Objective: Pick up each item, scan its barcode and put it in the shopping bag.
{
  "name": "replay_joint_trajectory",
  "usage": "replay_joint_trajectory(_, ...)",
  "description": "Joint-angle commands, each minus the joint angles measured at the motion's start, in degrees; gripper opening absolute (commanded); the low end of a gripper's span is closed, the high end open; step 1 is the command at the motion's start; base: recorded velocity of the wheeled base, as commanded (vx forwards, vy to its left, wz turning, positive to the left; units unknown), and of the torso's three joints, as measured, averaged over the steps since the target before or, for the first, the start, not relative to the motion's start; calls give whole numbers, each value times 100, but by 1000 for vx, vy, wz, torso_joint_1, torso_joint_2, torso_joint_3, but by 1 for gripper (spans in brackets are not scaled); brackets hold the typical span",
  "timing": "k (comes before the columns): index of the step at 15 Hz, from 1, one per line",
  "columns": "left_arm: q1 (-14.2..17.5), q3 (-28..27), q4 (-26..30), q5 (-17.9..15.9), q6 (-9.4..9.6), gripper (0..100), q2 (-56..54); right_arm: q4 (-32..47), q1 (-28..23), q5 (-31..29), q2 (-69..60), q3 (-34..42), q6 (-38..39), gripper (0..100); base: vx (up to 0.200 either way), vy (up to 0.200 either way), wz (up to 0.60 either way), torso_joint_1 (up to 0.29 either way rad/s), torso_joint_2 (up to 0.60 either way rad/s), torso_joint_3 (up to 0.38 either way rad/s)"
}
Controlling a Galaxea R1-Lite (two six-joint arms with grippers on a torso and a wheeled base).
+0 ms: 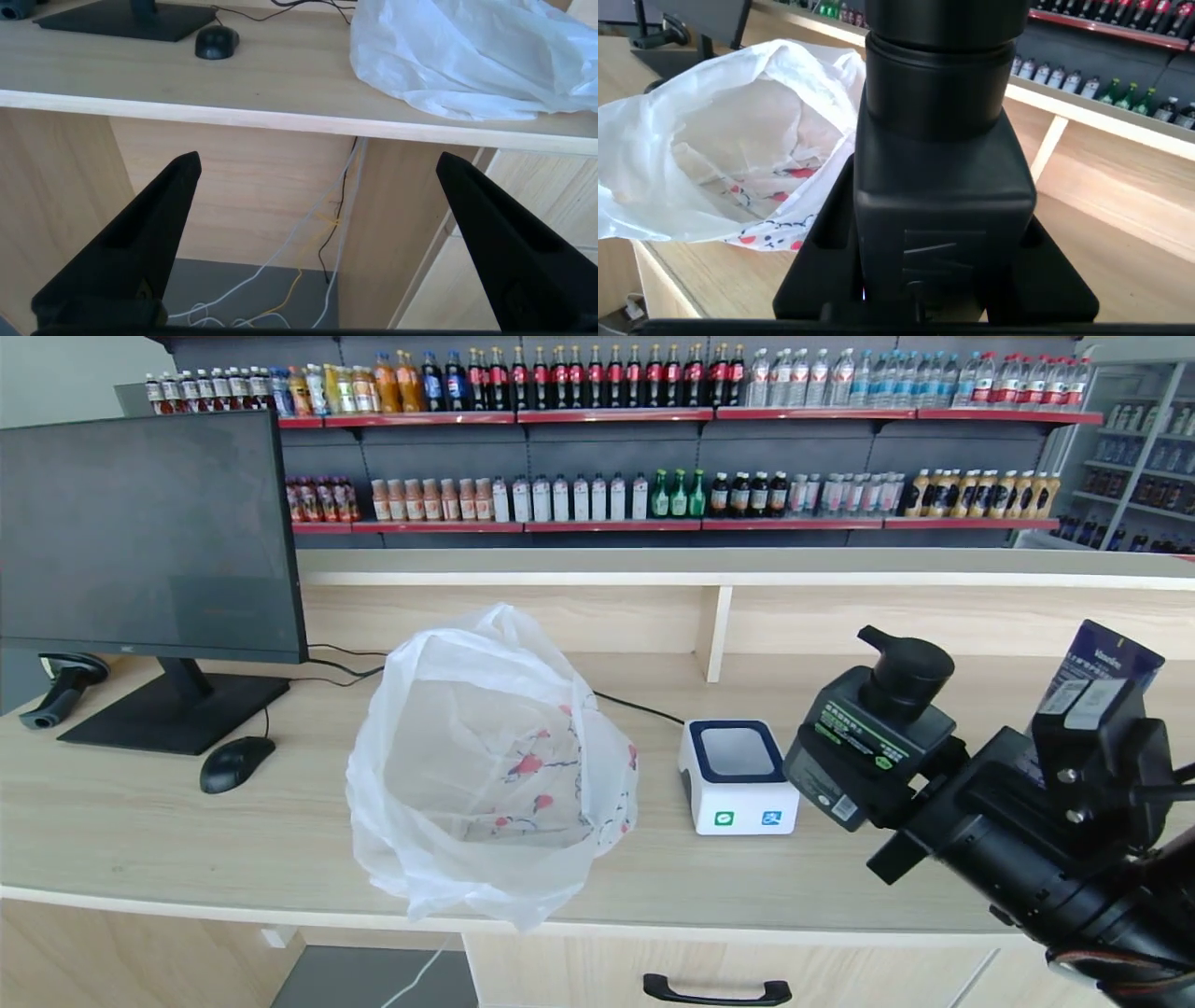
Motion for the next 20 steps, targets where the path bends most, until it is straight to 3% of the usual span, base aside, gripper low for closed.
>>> replay_joint_trajectory(1,6,1,-2,-1,-5,100,-2,10,-28,189,50,-41,-98,0,0,0,0,0,0,0)
replay_joint_trajectory(4,6,1,7,-1,-5,100,-2,10,-327,1648,314,-621,-960,0,0,0,0,0,0,0)
replay_joint_trajectory(7,6,1,-2,-1,-5,100,-2,10,-371,1762,551,-1140,-1733,0,0,0,0,0,0,0)
replay_joint_trajectory(11,6,1,-2,7,-102,100,-2,10,-362,1912,797,-1210,-2867,0,0,0,0,0,0,0)
replay_joint_trajectory(16,6,1,-2,16,-128,100,-2,10,-406,2588,1210,-1359,-4027,0,0,0,0,0,0,0)
replay_joint_trajectory(20,6,1,-2,16,-146,100,-2,10,-810,3371,1658,-1632,-4625,0,0,0,0,0,0,0)
